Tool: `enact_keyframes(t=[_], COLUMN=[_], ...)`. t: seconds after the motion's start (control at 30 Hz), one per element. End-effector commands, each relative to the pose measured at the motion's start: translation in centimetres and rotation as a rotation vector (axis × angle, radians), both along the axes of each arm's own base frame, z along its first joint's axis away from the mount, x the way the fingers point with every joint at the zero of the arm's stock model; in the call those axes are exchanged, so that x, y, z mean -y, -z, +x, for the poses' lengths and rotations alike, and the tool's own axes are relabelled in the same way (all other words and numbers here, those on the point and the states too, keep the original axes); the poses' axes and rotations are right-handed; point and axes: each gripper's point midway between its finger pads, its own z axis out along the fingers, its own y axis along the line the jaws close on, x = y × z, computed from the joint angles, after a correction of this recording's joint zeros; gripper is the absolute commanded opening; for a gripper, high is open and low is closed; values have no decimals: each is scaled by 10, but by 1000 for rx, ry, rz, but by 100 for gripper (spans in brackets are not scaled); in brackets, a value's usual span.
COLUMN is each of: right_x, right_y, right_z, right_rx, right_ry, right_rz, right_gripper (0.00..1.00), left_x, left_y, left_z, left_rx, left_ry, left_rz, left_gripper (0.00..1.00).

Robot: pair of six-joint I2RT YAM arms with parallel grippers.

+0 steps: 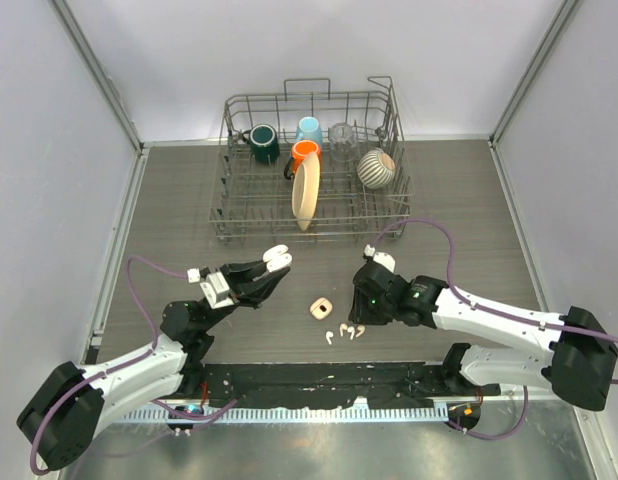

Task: Insert the wireless bluetooth earbuds into the charging case
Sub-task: Pick up the earbud from the center of the board.

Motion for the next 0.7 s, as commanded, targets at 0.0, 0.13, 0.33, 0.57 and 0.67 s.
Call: enact_keyframes(t=[0.0,0.13,0.33,0.57,0.67], right_x=[-17,-19,-17,-18,-18], right_y=[-13,-3,7,15,17], right_z=[12,6,5,3,2], right_rx=[51,24,6,-12,-18], right_ry=[8,-3,8,1,-1], right_rz=[32,-10,-45,-59,-66], right_gripper=[34,33,33,33,34], left_x=[-11,-10,-10,-11,-12], left_y=[-27,-26,-25,-25,-24], left_z=[-5,-4,-2,-2,-3], left_rx=[92,90,86,86,87], left_ry=[-29,-34,-38,-43,-45], left_rz=[-79,-73,-71,-68,-68], left_gripper=[0,0,0,0,0])
